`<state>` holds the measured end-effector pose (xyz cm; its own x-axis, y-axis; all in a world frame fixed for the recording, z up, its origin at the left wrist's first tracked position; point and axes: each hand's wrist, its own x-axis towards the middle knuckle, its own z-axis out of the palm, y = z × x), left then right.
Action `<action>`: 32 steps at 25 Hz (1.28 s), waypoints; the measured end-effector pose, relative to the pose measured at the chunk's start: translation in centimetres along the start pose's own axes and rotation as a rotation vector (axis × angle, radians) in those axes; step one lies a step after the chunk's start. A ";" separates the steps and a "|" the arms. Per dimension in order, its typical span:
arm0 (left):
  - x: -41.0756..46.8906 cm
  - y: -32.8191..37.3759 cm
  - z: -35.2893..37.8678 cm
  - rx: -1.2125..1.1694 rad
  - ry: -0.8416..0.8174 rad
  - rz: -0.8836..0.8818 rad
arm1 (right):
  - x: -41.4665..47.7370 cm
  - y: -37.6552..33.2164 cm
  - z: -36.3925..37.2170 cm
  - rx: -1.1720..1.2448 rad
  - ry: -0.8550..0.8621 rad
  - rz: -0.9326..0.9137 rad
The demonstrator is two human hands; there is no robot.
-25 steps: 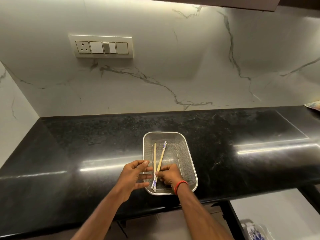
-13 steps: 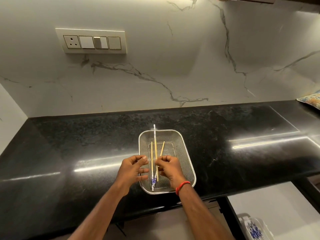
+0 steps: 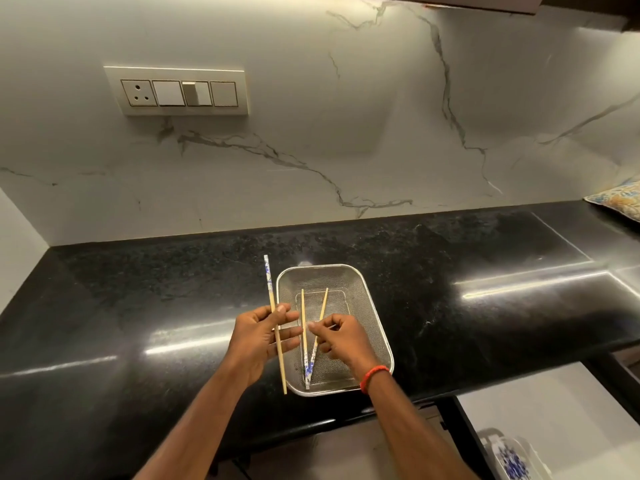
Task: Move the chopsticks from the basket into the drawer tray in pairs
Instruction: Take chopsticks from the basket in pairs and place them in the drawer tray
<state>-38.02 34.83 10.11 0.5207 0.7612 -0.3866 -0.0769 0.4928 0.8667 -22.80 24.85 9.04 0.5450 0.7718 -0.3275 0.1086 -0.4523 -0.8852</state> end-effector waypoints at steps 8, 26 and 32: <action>-1.5 0.4 -0.3 0.022 -0.017 -0.043 | 5.3 2.9 2.4 -0.339 0.168 0.065; -0.5 0.1 0.9 -0.122 -0.152 -0.134 | -1.7 -4.4 1.5 -0.045 -0.030 -0.435; -0.7 -0.1 0.0 -0.132 -0.118 -0.151 | 0.4 -1.7 1.6 0.310 0.146 -0.247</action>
<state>-38.37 34.29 10.32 0.6301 0.6240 -0.4622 -0.0970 0.6537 0.7505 -24.08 26.60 9.88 0.6483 0.7588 -0.0626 0.0077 -0.0888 -0.9960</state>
